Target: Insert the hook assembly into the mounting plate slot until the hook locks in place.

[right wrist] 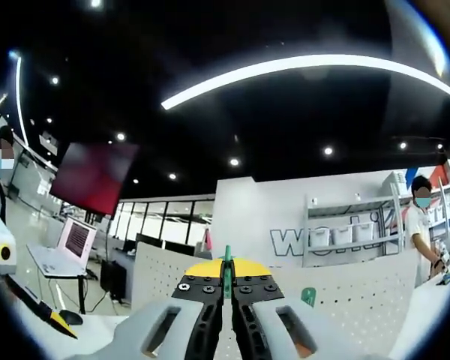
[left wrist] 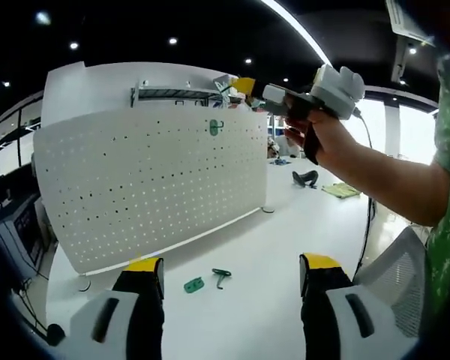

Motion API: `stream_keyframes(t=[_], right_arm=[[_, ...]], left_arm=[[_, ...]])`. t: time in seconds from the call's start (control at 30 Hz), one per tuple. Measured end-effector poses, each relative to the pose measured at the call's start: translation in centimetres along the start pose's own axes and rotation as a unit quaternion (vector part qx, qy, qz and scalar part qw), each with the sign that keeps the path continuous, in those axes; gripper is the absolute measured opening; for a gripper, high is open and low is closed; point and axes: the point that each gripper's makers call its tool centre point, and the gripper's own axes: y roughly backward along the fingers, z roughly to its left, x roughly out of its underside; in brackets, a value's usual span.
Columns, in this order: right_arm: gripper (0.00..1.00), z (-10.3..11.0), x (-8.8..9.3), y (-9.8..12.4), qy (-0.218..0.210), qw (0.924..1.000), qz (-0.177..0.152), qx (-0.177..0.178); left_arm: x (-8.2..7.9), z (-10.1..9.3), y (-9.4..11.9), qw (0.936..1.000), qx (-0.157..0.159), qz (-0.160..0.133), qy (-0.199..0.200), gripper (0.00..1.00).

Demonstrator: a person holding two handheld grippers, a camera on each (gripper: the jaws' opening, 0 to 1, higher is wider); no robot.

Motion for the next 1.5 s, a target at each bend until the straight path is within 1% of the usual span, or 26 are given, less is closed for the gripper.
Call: stream_keyframes(t=[0.1,0.27,0.4,0.6,0.77,0.87,1.03,1.27,1.5], right_arm=[[0.01,0.2,-0.3,0.2,-0.001,1.0,-0.003,-0.002],[0.01,0.7,-0.8,0.6,-0.002,1.0,-0.007,-0.005],[0.01,0.9,-1.2,0.9,-0.001,0.9999,-0.009,-0.006],[0.01,1.2,-1.4,1.2,-0.001,0.9999,-0.008,-0.009],[0.01,1.4,-1.5,1.5,-0.002,0.9999,-0.008,-0.011],[0.01,1.6,-1.3,1.8,-0.002,0.9999,-0.006,-0.013],[0.01,2.2,-1.3,2.3,-0.005,0.9998,-0.004,-0.016],[0.01,2.6,-1.4,2.6,-0.007,0.9998,-0.002,-0.02],[0.01,3.2,-1.6,2.9,-0.009,0.9996,-0.003,-0.025]], left_arm=[[-1.2,0.3,-0.2,0.9999,-0.004,-0.011,-0.007,0.75],[-4.0,0.7,-0.7,0.9991,-0.007,-0.039,-0.016,0.74],[-6.5,0.9,-1.0,0.9975,-0.009,-0.065,-0.026,0.74],[-9.7,1.2,-1.4,0.9939,-0.01,-0.108,-0.021,0.72],[-11.2,0.9,-1.7,0.9918,-0.007,-0.126,-0.023,0.71],[-11.9,0.9,-1.9,0.9902,-0.004,-0.138,-0.015,0.69],[-12.5,0.6,-2.2,0.9884,0.003,-0.152,0.003,0.68],[-13.4,0.2,-2.6,0.9852,0.017,-0.168,0.026,0.62],[-14.1,-0.1,-2.9,0.983,0.026,-0.177,0.04,0.59]])
